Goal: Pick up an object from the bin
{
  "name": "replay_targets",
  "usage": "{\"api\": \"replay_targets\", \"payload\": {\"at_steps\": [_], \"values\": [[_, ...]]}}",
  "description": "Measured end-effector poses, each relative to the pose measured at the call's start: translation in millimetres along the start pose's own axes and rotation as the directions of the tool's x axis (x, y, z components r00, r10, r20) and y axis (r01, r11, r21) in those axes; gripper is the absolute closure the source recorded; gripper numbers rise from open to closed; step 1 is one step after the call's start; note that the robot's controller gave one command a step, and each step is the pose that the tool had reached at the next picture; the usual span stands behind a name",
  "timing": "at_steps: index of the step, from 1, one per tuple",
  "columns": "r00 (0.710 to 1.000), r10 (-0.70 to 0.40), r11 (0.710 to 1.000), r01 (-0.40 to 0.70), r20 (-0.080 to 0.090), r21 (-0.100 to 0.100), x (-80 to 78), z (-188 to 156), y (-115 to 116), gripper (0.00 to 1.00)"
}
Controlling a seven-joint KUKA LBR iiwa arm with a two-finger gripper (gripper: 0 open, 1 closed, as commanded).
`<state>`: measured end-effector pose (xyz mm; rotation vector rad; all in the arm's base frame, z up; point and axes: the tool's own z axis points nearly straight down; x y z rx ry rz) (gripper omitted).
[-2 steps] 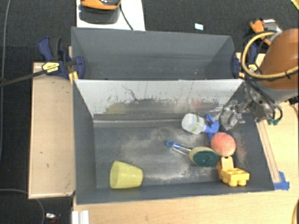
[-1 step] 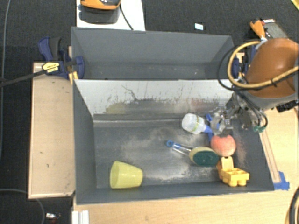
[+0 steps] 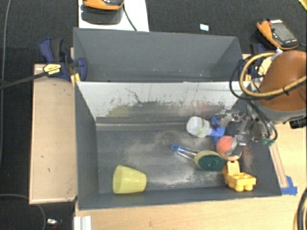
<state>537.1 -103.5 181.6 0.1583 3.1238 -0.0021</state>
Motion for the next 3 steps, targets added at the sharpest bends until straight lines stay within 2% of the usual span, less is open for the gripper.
{"api": "replay_targets", "payload": {"at_steps": [2, 3], "values": [[1.000, 0.025, 1.000, -0.025, 0.001, 0.001, 4.2, 3.9, -5.3, 0.00], [0.999, 0.036, 0.999, -0.036, 0.004, 0.001, 1.8, 50.3, -14.6, 0.00]]}}
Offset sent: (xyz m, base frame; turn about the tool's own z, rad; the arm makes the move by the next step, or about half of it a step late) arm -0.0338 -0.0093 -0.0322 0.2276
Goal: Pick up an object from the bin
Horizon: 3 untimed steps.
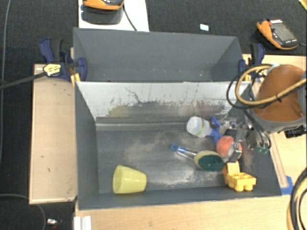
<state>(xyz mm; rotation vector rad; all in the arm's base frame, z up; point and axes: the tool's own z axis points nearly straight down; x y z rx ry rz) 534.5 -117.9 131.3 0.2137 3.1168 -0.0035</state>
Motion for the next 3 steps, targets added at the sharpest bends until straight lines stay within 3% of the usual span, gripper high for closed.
{"api": "replay_targets", "payload": {"at_steps": [1, 2, 3], "values": [[0.955, -0.295, 0.955, 0.295, -0.002, -0.001, 8.4, 10.7, -1.5, 0.00], [0.996, 0.094, 0.996, -0.094, -0.003, -0.003, 4.8, 28.9, -6.6, 1.00], [0.996, 0.093, 0.996, -0.093, -0.003, -0.003, 4.8, 28.9, -6.6, 1.00]]}}
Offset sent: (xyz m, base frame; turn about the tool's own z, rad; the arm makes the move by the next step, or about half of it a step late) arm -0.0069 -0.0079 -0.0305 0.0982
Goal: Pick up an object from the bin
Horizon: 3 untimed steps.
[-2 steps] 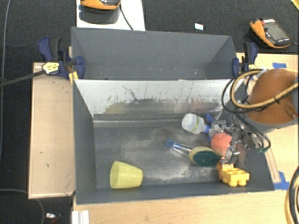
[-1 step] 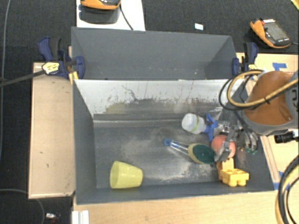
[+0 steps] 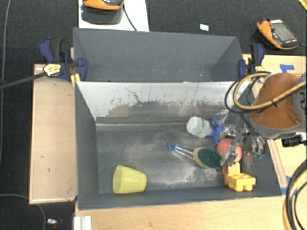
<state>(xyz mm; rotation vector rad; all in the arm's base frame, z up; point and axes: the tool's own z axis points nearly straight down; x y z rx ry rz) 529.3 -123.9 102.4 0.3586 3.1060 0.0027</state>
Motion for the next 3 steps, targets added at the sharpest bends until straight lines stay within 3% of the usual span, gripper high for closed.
{"api": "replay_targets", "payload": {"at_steps": [1, 2, 3], "values": [[0.999, 0.033, 0.999, -0.033, 0.000, -0.002, 0.8, 4.7, 2.2, 1.00], [0.982, 0.188, 0.982, -0.188, 0.000, -0.008, -17.6, 25.5, -2.1, 1.00], [0.969, 0.246, 0.969, -0.246, 0.008, -0.006, 16.2, 30.1, -2.7, 1.00]]}}
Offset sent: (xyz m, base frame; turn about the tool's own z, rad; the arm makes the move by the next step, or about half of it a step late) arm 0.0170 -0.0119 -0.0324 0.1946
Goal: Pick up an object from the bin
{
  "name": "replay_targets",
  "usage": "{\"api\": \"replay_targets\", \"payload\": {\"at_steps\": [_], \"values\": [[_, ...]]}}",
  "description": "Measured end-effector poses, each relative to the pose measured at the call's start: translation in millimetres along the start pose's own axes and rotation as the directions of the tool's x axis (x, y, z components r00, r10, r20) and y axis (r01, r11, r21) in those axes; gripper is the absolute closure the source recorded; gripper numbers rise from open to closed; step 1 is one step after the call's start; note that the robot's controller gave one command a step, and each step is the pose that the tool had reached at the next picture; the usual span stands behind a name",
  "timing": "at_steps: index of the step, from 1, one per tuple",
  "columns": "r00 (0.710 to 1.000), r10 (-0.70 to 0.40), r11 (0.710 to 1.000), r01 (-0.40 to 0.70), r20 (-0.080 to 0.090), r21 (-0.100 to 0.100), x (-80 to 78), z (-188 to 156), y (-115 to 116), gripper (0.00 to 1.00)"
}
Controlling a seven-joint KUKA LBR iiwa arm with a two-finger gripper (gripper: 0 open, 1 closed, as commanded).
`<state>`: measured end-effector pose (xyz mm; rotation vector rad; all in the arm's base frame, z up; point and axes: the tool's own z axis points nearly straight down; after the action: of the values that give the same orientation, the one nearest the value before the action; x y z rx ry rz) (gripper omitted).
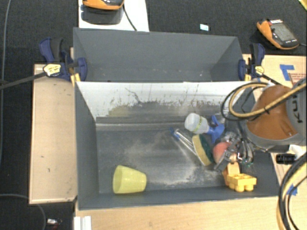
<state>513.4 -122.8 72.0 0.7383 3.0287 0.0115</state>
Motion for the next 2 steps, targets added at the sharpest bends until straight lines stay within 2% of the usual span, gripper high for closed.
{"api": "replay_targets", "payload": {"at_steps": [1, 2], "values": [[0.992, 0.125, 0.992, -0.125, -0.005, -0.004, -23.3, -1.5, -3.5, 1.00], [0.989, 0.147, 0.989, -0.147, -0.004, 0.000, -19.1, -20.9, -0.8, 1.00]]}}
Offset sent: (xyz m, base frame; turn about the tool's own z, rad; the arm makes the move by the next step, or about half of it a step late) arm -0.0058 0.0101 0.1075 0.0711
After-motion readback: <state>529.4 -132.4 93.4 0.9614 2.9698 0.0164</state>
